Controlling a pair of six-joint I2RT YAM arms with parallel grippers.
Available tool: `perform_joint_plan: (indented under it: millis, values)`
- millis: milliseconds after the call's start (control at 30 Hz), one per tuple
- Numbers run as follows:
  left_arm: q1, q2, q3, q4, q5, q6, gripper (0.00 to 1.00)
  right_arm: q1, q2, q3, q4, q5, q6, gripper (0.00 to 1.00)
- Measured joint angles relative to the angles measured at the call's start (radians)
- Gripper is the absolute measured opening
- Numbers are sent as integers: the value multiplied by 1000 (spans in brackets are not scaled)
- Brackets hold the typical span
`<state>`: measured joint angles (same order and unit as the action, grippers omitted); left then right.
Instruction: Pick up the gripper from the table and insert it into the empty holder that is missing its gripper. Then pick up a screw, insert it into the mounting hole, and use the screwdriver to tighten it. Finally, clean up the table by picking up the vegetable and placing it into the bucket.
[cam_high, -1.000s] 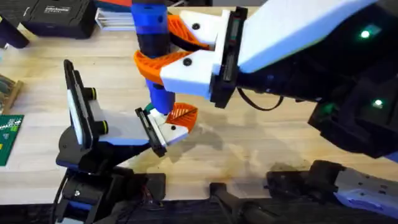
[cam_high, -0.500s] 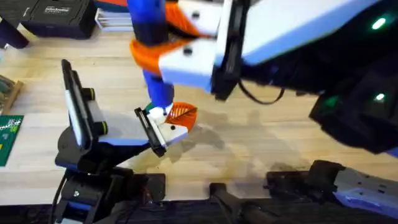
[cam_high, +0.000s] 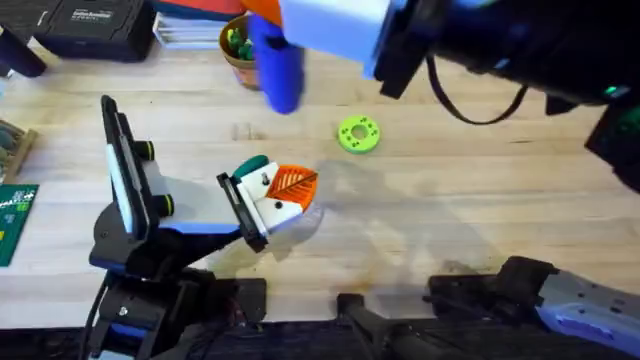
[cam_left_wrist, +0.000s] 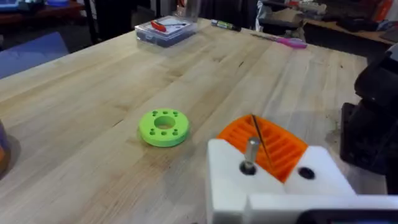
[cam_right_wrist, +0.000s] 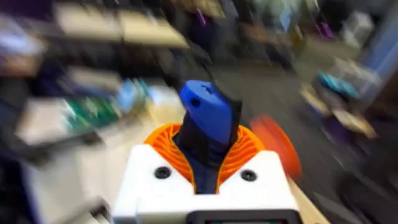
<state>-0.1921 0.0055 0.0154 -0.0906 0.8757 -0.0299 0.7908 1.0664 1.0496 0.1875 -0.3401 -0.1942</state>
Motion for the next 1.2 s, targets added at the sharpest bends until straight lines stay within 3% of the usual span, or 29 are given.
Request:
perform_joint_plan:
  millis: [200,367,567,767,800,833,900,933,1067,1200]
  values:
    - [0,0,0,0,0,0,9,-152,43,1,-335,298,-250,126]
    - [0,0,0,0,0,0,9,-341,204,1,-487,507,-432,126]
    - [0,0,0,0,0,0,9,-473,445,1,-518,597,-594,126]
    - [0,0,0,0,0,0,9,-491,617,1,-537,634,-721,126]
    - [0,0,0,0,0,0,11,-489,636,1,-550,639,-731,156]
    - [0,0,0,0,0,0,22,-486,647,1,-567,640,-739,268]
    - [0,0,0,0,0,0,83,-480,657,1,-598,643,-749,565]
    - [0,0,0,0,0,0,323,-477,647,12,-607,646,-736,957]
    - [0,0,0,0,0,-2,932,-477,618,15,-657,634,-675,992]
    - [0,0,0,0,0,-3,985,-477,567,15,-699,630,-606,992]
